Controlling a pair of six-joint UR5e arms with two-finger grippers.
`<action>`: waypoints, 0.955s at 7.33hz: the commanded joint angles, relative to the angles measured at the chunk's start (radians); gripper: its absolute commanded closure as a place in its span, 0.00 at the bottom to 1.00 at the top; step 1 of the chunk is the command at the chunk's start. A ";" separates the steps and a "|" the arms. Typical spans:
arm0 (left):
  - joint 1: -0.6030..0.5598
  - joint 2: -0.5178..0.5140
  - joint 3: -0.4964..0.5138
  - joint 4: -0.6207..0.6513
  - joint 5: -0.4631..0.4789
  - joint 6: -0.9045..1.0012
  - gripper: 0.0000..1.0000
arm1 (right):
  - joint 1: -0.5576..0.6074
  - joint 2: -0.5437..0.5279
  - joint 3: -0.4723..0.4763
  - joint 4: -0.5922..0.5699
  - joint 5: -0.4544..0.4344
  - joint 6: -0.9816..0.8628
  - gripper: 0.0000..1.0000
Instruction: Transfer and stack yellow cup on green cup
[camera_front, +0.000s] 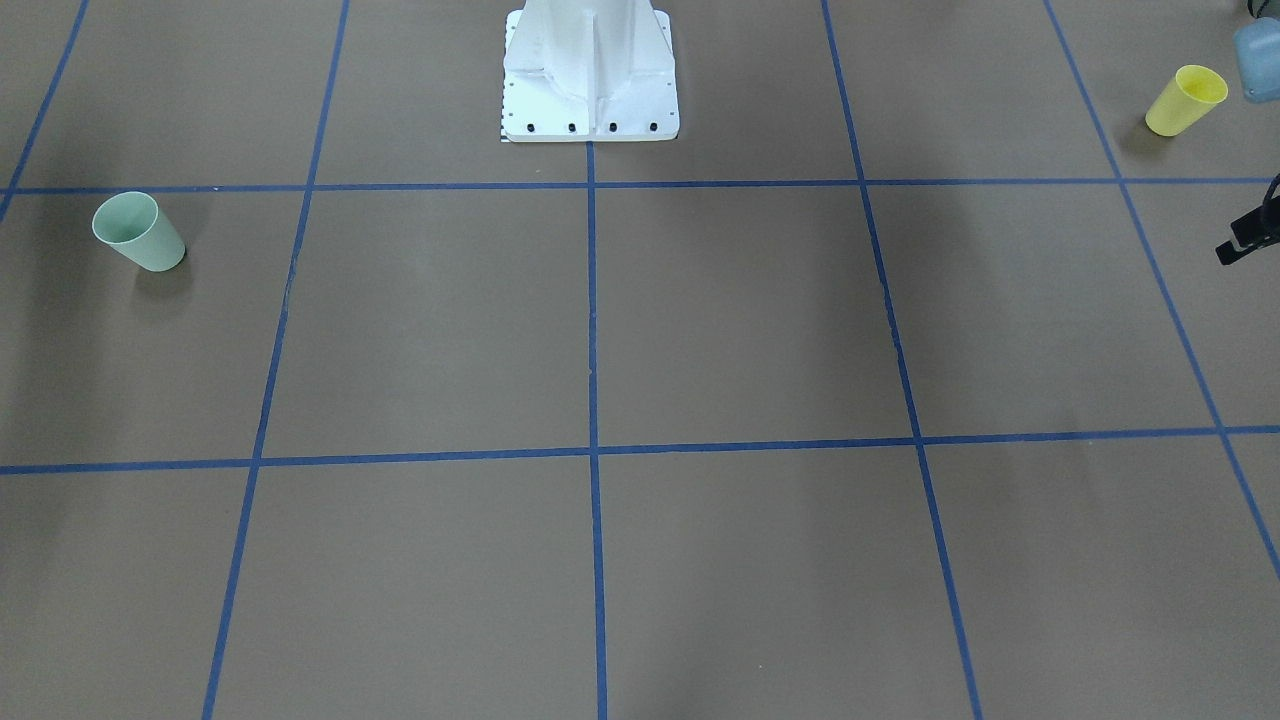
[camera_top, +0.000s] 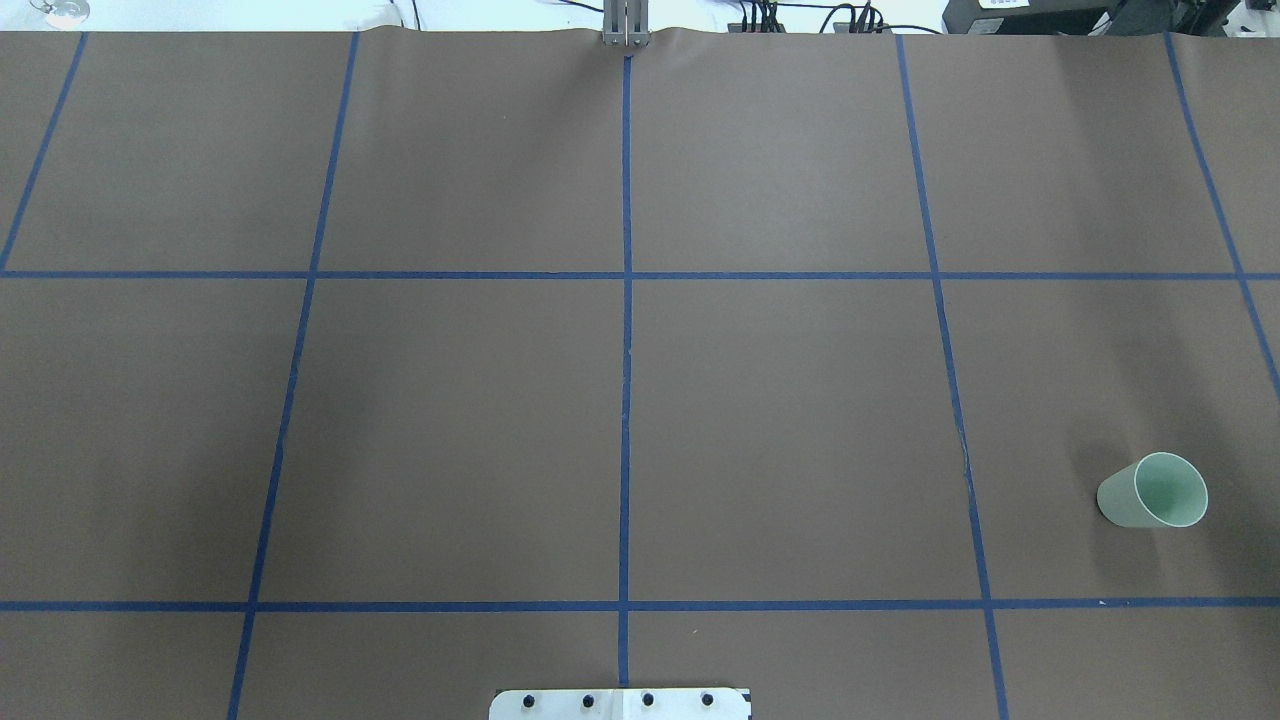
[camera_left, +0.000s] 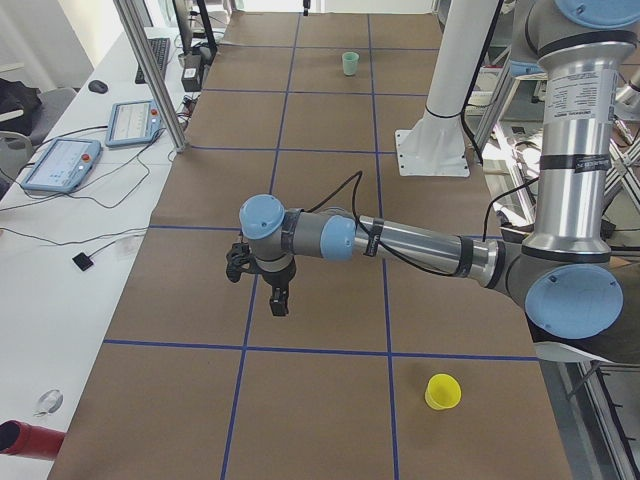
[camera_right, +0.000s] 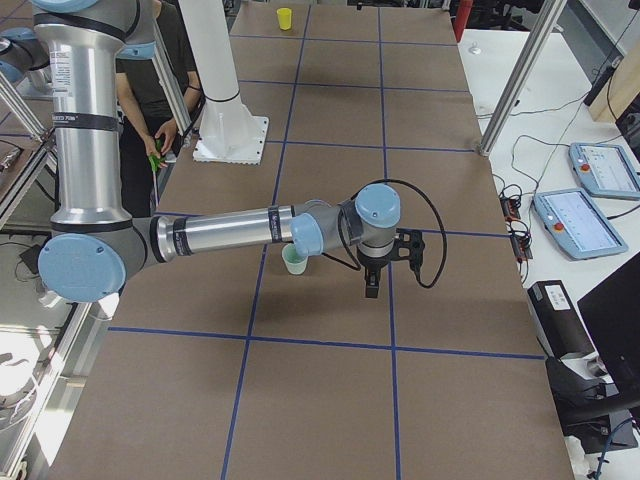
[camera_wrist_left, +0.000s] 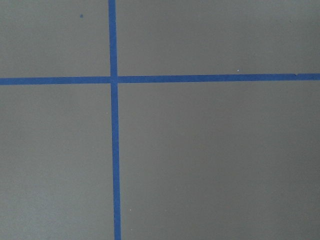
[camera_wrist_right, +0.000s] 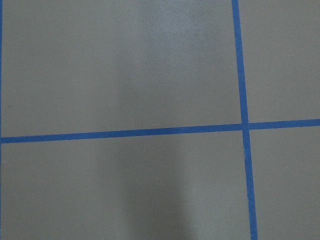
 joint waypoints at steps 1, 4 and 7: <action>0.046 0.000 -0.010 -0.018 0.009 -0.351 0.00 | -0.015 0.000 -0.004 0.025 0.001 0.000 0.00; 0.307 0.006 -0.012 -0.148 0.314 -0.972 0.00 | -0.059 -0.001 -0.009 0.080 -0.002 0.021 0.00; 0.419 0.166 -0.053 -0.139 0.549 -1.348 0.00 | -0.076 0.002 -0.003 0.082 0.001 0.021 0.00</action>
